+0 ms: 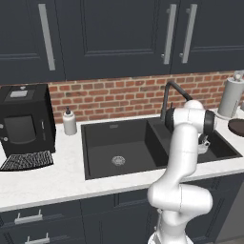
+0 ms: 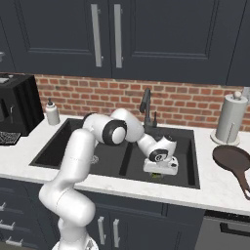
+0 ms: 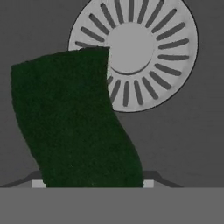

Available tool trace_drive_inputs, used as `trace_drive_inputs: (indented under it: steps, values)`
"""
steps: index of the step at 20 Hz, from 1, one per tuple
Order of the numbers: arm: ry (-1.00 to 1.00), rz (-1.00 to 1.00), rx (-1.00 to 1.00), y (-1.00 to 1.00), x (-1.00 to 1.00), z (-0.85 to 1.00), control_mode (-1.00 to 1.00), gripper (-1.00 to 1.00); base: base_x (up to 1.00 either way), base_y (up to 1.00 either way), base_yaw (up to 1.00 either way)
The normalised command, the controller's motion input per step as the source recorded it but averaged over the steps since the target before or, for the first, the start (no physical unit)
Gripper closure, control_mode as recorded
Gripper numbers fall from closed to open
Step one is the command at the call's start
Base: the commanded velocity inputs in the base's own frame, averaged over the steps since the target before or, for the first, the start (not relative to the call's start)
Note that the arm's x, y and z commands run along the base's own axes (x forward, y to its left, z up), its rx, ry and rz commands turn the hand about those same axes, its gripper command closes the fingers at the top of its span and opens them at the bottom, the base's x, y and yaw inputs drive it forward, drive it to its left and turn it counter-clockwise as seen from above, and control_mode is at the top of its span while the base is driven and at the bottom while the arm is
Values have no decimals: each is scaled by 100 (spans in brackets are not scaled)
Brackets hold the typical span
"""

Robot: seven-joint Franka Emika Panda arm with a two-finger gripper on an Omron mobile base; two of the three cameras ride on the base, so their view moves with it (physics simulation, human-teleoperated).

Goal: Pick the pan and sponge and place them into the sink. Then turn on the water.

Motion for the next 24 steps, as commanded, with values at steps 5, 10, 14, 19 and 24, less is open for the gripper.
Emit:
trace_drive_inputs:
  steps: [5, 10, 14, 19, 24]
  values:
    - [1, 0, 6, 0, 56, -13, -100, 100, 0, 0, 0]
    - [0, 0, 3, 0, 37, -28, -100, 100, 0, 0, 0]
    - [0, 0, 0, 0, 21, -38, -100, 100, 0, 0, 0]
    - [0, 0, 0, 0, 4, -43, -100, 100, 0, 0, 0]
    - [0, 0, 0, 7, 0, -47, -100, 100, 0, 0, 0]
